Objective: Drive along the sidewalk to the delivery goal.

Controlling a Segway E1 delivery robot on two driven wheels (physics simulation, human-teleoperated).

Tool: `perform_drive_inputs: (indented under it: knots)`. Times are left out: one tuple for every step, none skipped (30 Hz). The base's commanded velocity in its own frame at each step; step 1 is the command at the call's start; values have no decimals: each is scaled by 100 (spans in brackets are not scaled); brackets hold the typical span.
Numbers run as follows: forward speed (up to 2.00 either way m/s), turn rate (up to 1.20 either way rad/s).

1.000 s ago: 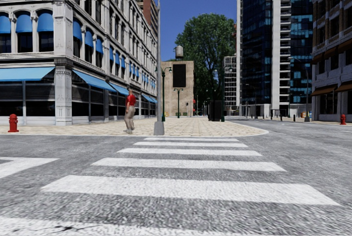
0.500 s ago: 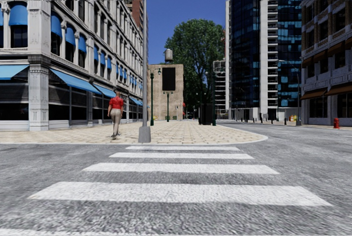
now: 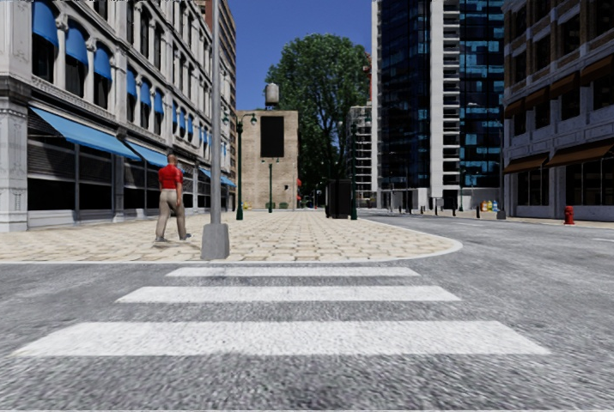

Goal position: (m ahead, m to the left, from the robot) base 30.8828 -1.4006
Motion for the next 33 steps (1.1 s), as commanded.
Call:
perform_drive_inputs:
  knots:
    - [200, -2]
    - [200, -2]
    - [200, 0]
    - [200, 0]
    - [200, 0]
    - [200, 0]
    - [200, 0]
    - [200, 0]
    - [200, 0]
    - [200, 0]
    - [200, 0]
    - [200, 0]
    - [200, 0]
    - [200, 0]
    - [200, 0]
    - [200, 0]
    - [200, 0]
    - [200, 0]
    - [200, 0]
    - [200, 0]
    - [200, 0]
    - [200, 0]
    - [200, 0]
    - [200, 0]
    - [200, 0]
    - [200, 0]
    - [200, 0]
    - [200, 0]
    - [200, 0]
    - [200, 0]
    - [200, 0]
    - [200, 0]
    - [200, 0]
